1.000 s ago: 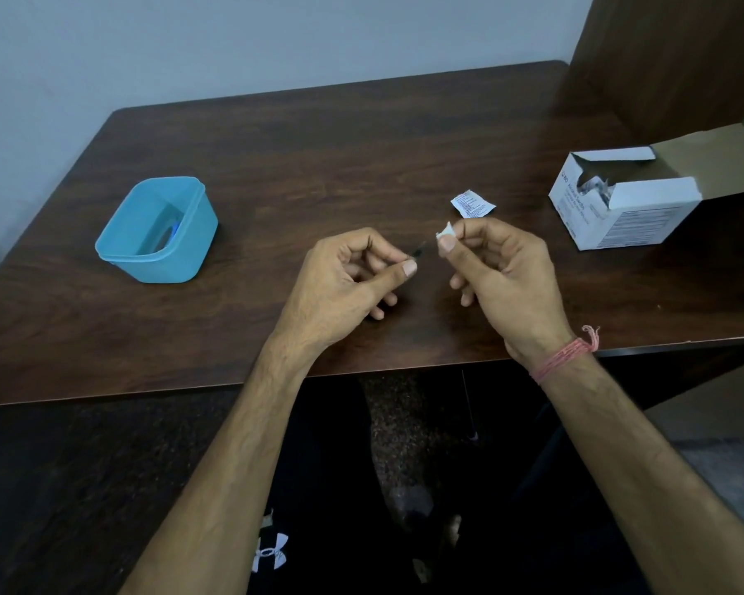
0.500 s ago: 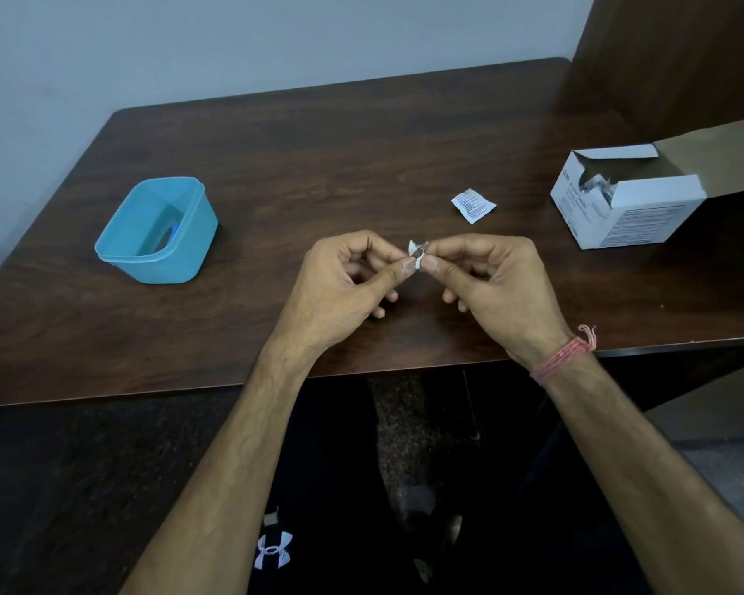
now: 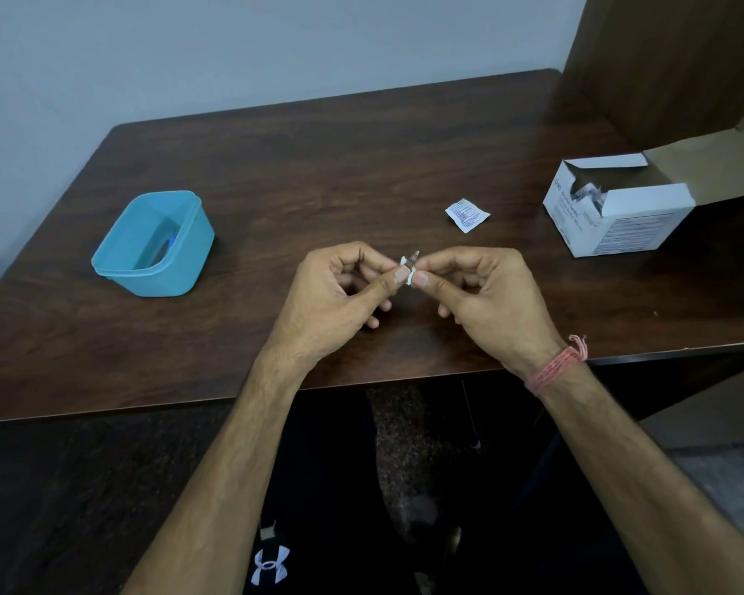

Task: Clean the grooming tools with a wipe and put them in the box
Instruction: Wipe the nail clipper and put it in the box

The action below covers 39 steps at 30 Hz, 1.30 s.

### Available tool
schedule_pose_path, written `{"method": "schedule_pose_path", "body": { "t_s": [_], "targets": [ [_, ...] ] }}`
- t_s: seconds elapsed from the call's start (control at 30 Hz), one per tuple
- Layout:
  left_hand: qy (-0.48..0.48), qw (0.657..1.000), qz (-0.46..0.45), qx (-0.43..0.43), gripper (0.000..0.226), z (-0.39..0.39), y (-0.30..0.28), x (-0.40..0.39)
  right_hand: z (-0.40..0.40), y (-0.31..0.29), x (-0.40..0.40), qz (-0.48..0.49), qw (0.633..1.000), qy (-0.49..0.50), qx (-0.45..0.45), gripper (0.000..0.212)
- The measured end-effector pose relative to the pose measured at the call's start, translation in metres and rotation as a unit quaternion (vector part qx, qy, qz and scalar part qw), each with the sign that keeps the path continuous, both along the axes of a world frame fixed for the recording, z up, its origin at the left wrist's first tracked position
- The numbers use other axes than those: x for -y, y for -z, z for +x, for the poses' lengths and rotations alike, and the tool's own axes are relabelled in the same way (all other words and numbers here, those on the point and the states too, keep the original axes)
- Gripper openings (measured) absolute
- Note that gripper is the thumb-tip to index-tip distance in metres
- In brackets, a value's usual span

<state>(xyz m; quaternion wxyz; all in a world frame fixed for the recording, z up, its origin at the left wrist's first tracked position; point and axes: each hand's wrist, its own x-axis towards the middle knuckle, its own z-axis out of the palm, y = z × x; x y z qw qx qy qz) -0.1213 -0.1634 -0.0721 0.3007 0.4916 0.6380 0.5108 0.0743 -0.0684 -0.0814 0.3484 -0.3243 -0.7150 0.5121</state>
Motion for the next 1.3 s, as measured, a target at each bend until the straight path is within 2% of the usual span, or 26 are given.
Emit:
{"method": "schedule_pose_path", "body": {
  "t_s": [0.17, 0.33, 0.47, 0.57, 0.63, 0.83, 1.1, 1.3],
  "targets": [
    [0.000, 1.000, -0.006, 0.003, 0.011, 0.001, -0.001, 0.000, 0.003, 0.000, -0.001, -0.026, 0.997, 0.006, -0.067, 0.006],
    [-0.002, 1.000, 0.000, 0.004, 0.011, 0.000, -0.002, 0.001, 0.000, 0.003, -0.002, -0.005, 0.999, -0.014, -0.031, 0.005],
    [0.003, 1.000, -0.014, -0.019, 0.010, 0.001, -0.002, 0.000, 0.005, 0.002, -0.003, -0.046, 0.990, -0.003, -0.137, 0.010],
    [-0.006, 1.000, -0.015, -0.020, 0.013, 0.002, -0.001, -0.001, 0.008, 0.002, -0.006, -0.100, 0.968, -0.012, -0.228, 0.012],
    [-0.006, 1.000, -0.010, -0.011, 0.012, 0.001, -0.001, -0.001, 0.009, 0.004, -0.007, -0.121, 0.960, 0.011, -0.250, 0.010],
    [-0.003, 1.000, -0.005, -0.010, 0.012, 0.001, -0.002, 0.000, 0.001, 0.007, -0.002, -0.024, 0.991, 0.041, -0.123, 0.008],
    [0.010, 0.999, -0.006, -0.043, 0.003, 0.002, 0.000, 0.001, -0.002, 0.004, 0.004, 0.005, 0.998, 0.048, -0.043, 0.005],
    [0.044, 0.998, -0.005, -0.045, 0.009, 0.001, 0.000, 0.001, -0.003, 0.005, 0.004, 0.027, 0.994, 0.098, -0.035, 0.007]
  ]
}}
